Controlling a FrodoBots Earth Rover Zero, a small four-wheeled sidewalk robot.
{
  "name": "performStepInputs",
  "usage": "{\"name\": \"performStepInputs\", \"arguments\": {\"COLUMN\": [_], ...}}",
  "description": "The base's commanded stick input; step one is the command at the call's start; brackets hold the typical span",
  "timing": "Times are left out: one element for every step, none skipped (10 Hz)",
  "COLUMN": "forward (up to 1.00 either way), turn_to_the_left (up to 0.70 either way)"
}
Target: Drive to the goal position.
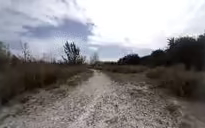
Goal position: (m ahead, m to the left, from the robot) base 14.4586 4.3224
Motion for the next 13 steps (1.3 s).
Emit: {"name": "performStepInputs", "arguments": {"forward": [0.70,0.70,0.70,0.70,0.70,0.70,0.70,0.70,0.70,0.70,0.70,0.70,0.70], "turn_to_the_left": [0.00,0.00,0.00,0.00,0.00,0.00,0.00,0.00,0.00,0.00,0.00,0.00,0.00]}}
